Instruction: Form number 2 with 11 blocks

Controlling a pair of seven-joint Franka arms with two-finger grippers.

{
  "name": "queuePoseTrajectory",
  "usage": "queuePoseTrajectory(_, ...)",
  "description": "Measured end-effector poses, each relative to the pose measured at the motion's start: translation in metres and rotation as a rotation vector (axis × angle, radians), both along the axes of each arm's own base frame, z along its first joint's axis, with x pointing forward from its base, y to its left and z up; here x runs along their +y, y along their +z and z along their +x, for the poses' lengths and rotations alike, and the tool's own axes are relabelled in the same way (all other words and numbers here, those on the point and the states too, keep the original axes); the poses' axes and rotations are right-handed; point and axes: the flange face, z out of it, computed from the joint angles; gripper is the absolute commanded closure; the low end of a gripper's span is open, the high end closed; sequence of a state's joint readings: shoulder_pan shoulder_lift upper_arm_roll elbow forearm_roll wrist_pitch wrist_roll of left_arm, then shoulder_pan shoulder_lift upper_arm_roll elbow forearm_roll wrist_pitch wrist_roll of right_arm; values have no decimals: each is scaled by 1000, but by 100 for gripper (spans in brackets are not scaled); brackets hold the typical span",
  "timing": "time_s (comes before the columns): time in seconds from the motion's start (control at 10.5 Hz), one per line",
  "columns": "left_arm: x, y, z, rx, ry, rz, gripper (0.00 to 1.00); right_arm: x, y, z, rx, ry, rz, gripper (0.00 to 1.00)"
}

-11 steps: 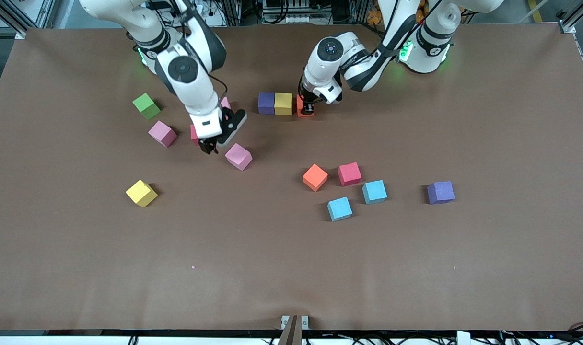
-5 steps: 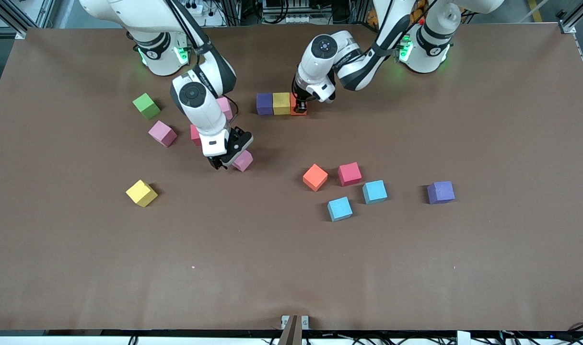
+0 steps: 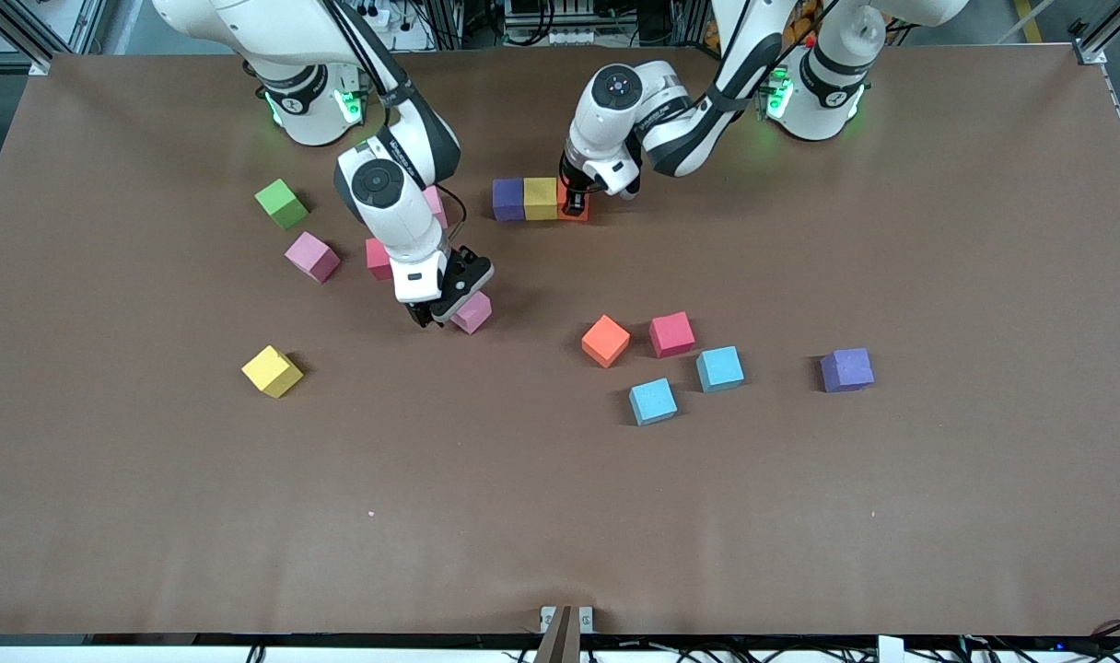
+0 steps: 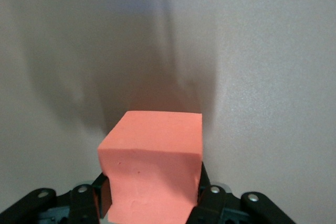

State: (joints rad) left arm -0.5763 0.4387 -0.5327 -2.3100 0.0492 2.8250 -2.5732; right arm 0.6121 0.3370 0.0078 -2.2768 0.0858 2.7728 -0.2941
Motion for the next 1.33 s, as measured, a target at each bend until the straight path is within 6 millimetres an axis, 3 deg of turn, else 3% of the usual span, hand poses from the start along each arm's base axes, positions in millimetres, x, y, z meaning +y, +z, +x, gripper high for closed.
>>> queuePoseTrajectory(0.28,-3,5,7,-41,-125,-22,0,5,7,5,11,3,-4,0)
queuePoseTrajectory(0.57,-8,32,31,-66,-175,5,0,14,11,6,37,16,-16,0)
queuePoseTrajectory(0.95,-2,81,80,-122,-287,29,0,16,-12,1,49,20,-27,0)
queuePoseTrajectory(1.14,9,90,105,-163,-357,22,0,15,-32,1,42,17,-26,0)
queuePoseTrajectory(1.23,16,92,119,-182,-393,22,0,14,-38,0,43,16,-27,53)
queuePoseTrajectory(1.33,24,94,136,-205,-448,25,0,14,-40,0,43,15,-27,89)
